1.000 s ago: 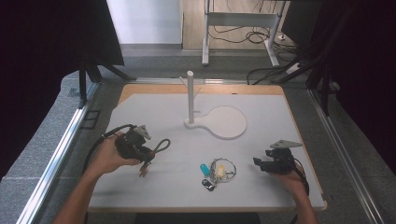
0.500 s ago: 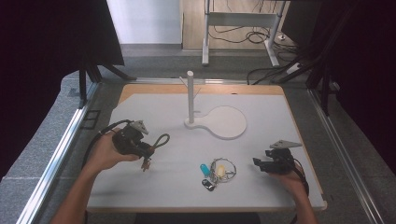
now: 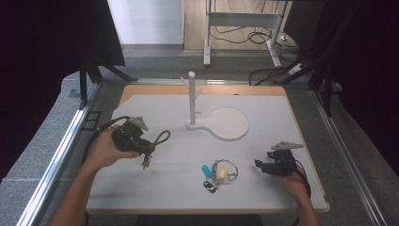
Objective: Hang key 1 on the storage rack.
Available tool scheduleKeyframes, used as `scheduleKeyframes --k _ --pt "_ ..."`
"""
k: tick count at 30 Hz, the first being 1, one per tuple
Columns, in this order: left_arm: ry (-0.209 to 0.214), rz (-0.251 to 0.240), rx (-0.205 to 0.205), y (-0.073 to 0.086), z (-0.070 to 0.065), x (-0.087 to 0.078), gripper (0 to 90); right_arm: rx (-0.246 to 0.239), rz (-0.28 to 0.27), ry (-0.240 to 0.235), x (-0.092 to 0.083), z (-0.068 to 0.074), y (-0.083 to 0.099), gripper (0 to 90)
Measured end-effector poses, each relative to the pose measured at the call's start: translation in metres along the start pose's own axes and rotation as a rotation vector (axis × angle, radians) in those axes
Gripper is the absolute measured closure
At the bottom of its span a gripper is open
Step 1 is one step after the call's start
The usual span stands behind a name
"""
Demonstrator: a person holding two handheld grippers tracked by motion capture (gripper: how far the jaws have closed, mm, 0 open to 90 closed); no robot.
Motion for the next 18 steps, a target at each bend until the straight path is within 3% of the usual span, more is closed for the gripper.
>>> scheduleKeyframes --k 18 --pt "-0.011 -0.011 -0.007 -0.010 0.006 -0.012 67.2 0.007 0.012 0.005 0.003 -0.001 0.002 31.4"
Point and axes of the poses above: each handheld gripper's, and its own axes: x roughly forward along the jaws, y roughly out of its underside, z roughly to its left, the point moved 9 cm from there along x, roughly forward along the jaws, and after that the axes turned 7 degrees about z, right-handed, at the moved point
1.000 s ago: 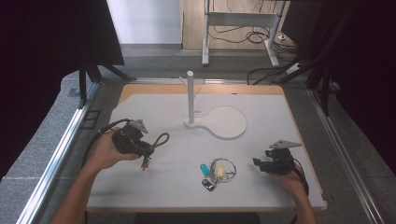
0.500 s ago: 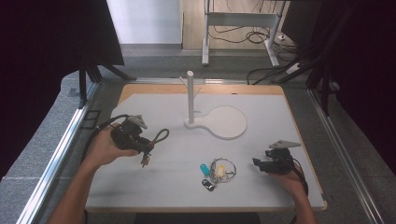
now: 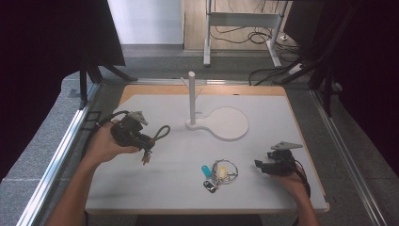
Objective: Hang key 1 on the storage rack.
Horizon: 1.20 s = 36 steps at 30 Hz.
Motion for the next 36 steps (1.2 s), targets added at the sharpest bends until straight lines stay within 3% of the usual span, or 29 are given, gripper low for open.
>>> scheduleKeyframes --k 14,22,36 --pt "-0.001 -0.004 -0.007 -0.009 0.006 -0.003 67.2 -0.006 0.005 -0.001 0.001 0.002 0.000 31.4" --pt "-0.015 -0.005 -0.032 -0.020 0.018 -0.005 67.3 -0.010 0.012 0.000 0.002 0.002 0.001 31.4" --pt "-0.018 -0.021 -0.050 -0.036 0.027 -0.013 67.2 -0.012 0.011 0.003 0.003 0.002 0.001 31.3"
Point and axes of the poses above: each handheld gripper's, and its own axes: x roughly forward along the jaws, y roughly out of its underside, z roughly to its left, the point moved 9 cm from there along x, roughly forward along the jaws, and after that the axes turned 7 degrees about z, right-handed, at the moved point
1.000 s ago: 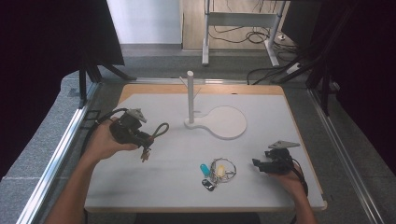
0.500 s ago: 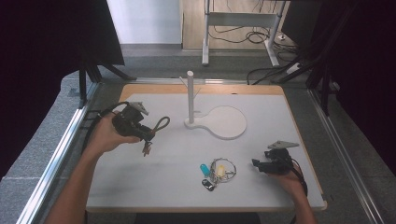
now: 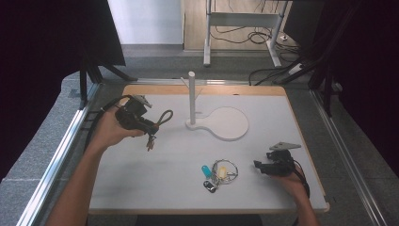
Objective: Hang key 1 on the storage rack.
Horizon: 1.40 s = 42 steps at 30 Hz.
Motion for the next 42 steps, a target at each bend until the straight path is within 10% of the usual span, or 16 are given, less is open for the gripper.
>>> scheduleKeyframes --k 42 --pt "-0.001 -0.007 -0.056 -0.034 0.033 -0.003 67.3 0.002 -0.004 -0.008 0.000 0.000 0.000 31.1"
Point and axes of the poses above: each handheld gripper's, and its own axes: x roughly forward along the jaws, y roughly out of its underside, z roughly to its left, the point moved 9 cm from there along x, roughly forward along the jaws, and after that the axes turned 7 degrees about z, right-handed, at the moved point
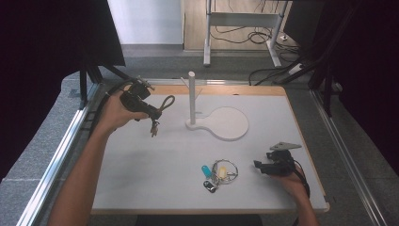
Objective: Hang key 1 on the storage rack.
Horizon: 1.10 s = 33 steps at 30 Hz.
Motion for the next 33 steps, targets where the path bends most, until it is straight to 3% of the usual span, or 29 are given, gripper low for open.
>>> scheduleKeyframes --k 10,33 --pt "-0.007 -0.011 -0.020 -0.006 0.009 0.000 67.3 -0.001 -0.003 -0.005 0.000 0.000 0.000 31.1" --pt "0.022 -0.026 -0.054 -0.026 0.027 0.005 67.3 0.003 -0.019 -0.001 -0.003 -0.002 -0.003 31.2"
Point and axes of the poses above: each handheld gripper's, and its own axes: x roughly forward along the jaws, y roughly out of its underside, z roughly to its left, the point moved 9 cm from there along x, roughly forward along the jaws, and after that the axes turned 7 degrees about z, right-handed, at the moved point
